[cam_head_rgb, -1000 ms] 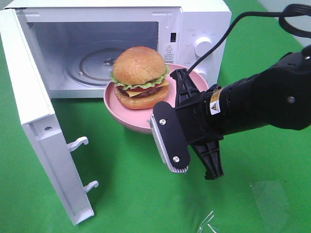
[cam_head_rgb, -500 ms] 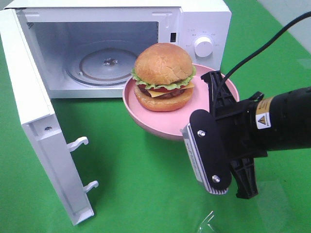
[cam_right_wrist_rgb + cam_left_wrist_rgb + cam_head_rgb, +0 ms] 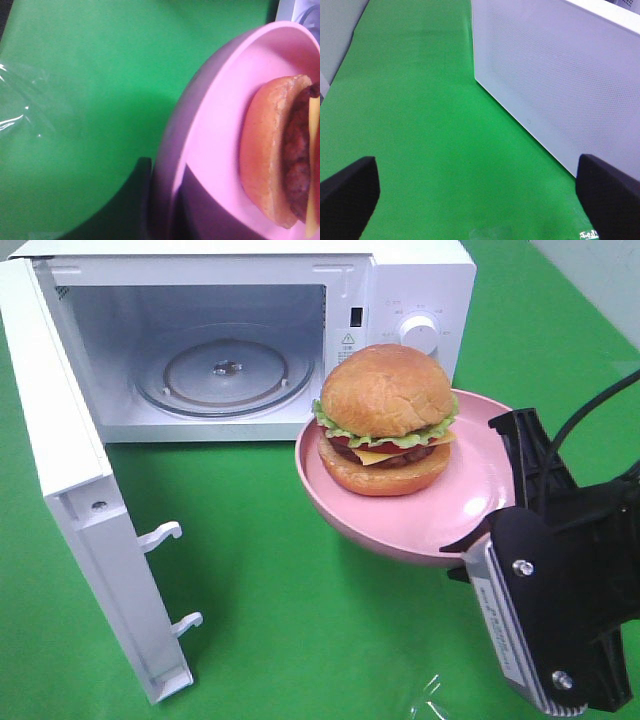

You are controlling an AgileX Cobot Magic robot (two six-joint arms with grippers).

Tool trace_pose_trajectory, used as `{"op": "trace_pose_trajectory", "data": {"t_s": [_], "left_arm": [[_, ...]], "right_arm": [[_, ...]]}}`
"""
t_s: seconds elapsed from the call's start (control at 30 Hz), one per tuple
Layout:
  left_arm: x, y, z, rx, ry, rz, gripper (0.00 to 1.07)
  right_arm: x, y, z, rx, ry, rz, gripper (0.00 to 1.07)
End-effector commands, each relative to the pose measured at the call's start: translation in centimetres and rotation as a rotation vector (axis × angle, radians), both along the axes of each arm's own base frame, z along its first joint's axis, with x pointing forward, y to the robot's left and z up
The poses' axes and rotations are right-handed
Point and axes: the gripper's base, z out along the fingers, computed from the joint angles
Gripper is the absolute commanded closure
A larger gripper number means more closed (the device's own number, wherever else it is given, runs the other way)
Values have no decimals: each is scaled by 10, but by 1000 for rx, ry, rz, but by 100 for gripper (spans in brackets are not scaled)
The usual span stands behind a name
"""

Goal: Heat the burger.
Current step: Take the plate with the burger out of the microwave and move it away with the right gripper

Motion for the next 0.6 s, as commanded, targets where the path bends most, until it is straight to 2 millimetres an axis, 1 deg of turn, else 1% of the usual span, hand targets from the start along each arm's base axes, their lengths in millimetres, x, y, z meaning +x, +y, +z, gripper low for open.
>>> {"op": "trace_pose_trajectory", "data": {"t_s": [0.03, 0.07, 0.17, 0.2, 0.23, 0.33, 0.37, 0.4, 0.47, 0.57, 0.6], "left_arm": [[-2, 0, -1, -3, -16, 1, 7], [-2, 0, -1, -3, -16, 1, 7], [-2, 0, -1, -3, -16, 1, 7], [-2, 0, -1, -3, -16, 1, 7], [-2, 0, -1, -3, -16, 1, 7], [-2, 0, -1, -3, -16, 1, 7], [-2, 0, -1, -3, -16, 1, 7], [-2, 0, -1, -3, -16, 1, 7], [-2, 0, -1, -3, -16, 1, 7], [-2, 0, -1, -3, -16, 1, 7], [-2, 0, -1, -3, -16, 1, 7]], "right_arm": [[-5, -9, 18, 58, -69, -34, 107], [-5, -9, 18, 58, -69, -34, 107], [-11, -18, 24, 47, -68, -82, 107], [-11, -18, 24, 47, -68, -82, 107], [-13, -23, 26, 43, -63, -112, 107], [-16, -28, 28, 39, -59, -142, 107], [-18, -33, 30, 34, -60, -176, 107], [-18, -33, 30, 34, -60, -176, 107], [-21, -43, 32, 25, -48, -256, 107], [-22, -47, 32, 13, -33, -304, 107], [-22, -52, 30, -6, -13, -368, 107]]}}
